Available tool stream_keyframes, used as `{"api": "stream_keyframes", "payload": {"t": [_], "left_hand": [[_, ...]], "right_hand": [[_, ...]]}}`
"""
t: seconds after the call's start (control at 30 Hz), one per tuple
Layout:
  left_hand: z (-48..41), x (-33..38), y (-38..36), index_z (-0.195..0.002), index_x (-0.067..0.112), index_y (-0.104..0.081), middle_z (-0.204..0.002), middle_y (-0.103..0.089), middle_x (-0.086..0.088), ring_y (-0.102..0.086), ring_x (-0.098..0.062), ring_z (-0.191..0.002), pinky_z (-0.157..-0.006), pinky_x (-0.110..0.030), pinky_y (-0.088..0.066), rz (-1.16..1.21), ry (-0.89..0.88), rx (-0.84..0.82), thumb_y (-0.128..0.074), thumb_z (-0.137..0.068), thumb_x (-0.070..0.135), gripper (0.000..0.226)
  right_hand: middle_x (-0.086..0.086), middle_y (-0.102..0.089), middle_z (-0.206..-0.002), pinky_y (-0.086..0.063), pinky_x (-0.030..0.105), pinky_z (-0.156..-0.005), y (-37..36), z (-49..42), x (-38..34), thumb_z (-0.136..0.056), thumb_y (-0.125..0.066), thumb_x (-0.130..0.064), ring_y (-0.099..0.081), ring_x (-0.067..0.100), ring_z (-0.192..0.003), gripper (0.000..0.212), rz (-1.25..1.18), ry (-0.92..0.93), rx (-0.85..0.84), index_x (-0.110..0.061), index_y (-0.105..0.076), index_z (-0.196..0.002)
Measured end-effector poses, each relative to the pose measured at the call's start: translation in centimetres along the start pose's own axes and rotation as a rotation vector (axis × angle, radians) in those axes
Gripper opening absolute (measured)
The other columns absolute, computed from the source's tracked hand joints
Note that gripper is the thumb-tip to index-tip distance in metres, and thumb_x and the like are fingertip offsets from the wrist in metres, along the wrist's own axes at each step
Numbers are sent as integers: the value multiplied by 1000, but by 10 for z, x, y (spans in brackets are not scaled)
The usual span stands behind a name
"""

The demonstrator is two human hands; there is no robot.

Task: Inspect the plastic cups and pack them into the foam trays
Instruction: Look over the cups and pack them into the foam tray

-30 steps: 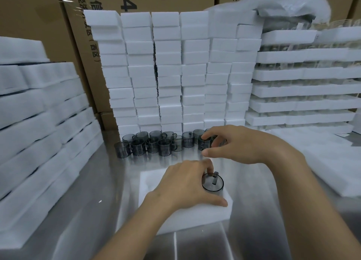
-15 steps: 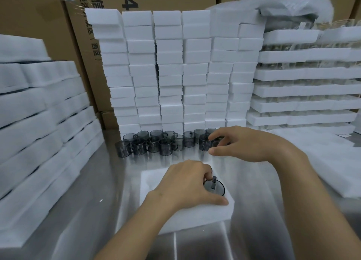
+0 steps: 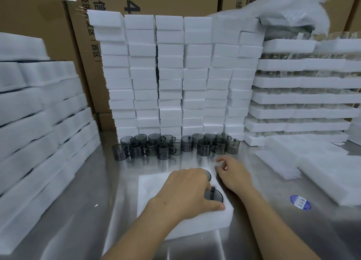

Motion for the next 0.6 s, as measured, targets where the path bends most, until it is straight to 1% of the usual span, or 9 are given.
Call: {"api": "stream_keyframes", "payload": {"t": [0.1,0.17,0.2,0.27,0.33,0.4,0.47,0.53,0.6], "left_hand": [[-1,-6,-3,-84,21,-47,-103,-73,10,-64,-19,-90,-65,-35,-40,65,-9,-19,-74,-81,69,56],[0,-9,-6,-84,21,-51,-100,-71,12,-63,-14,-87,-63,-33,-41,95,-29,-31,-70,-79,76,58],[0,-13,-5,-84,22,-58,-95,-69,12,-62,-11,-83,-61,-33,-42,116,-26,-39,-65,-78,82,60],[-2,-36,9,-86,35,-73,-91,-68,14,-62,-7,-78,-64,-33,-50,230,34,18,-55,-77,91,60],[3,-85,32,-86,42,-77,-84,-70,16,-63,-4,-74,-70,-34,-52,432,157,244,-55,-80,87,50],[24,-141,38,-86,28,-78,-73,-67,0,-55,-11,-65,-66,-34,-43,607,282,538,-60,-87,71,47],[57,-187,15,-77,15,-73,-65,-60,-14,-43,-9,-59,-61,-32,-32,748,419,726,-66,-100,48,41],[88,-217,-17,-69,16,-70,-52,-53,1,-39,-2,-49,-54,-29,-32,817,626,790,-67,-106,26,39],[107,-241,-34,-68,16,-71,-54,-50,10,-41,-6,-51,-56,-31,-33,915,805,893,-65,-106,26,39]], "right_hand": [[-8,-65,-75,-38,33,-67,4,-11,7,-97,-58,-19,-61,21,-82,35,-14,-15,82,-25,-60,-131],[-4,-64,-71,-39,36,-68,9,-19,11,-97,-57,-17,-58,27,-80,44,-17,-39,124,-23,-53,-140],[-3,-64,-70,-38,37,-67,11,-22,12,-97,-56,-16,-57,28,-77,48,-20,-51,146,-24,-49,-144],[-1,-62,-72,-39,39,-65,15,-29,13,-97,-53,-14,-55,29,-75,56,-23,-52,179,-25,-42,-151],[2,-62,-82,-39,39,-66,17,-36,12,-99,-51,-15,-54,31,-78,62,1,-54,188,-26,-34,-157],[8,-64,-96,-43,41,-70,17,-41,14,-100,-51,-19,-58,35,-86,60,35,-78,189,-26,-33,-157],[12,-69,-107,-47,42,-76,17,-45,17,-101,-52,-21,-64,38,-97,48,37,-108,193,-23,-42,-149],[13,-71,-112,-48,42,-81,18,-46,23,-102,-55,-22,-66,38,-102,39,-32,-137,220,-20,-50,-141],[17,-73,-105,-50,42,-85,22,-43,31,-99,-59,-21,-70,39,-97,32,-153,-180,267,-19,-54,-131]]}}
Point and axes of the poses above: each hand's wrist, its own z-axis away from the middle knuckle, its own y-axis out of the back of the hand, x = y × z, the point moved 7 cm from there along -z, towards the middle knuckle
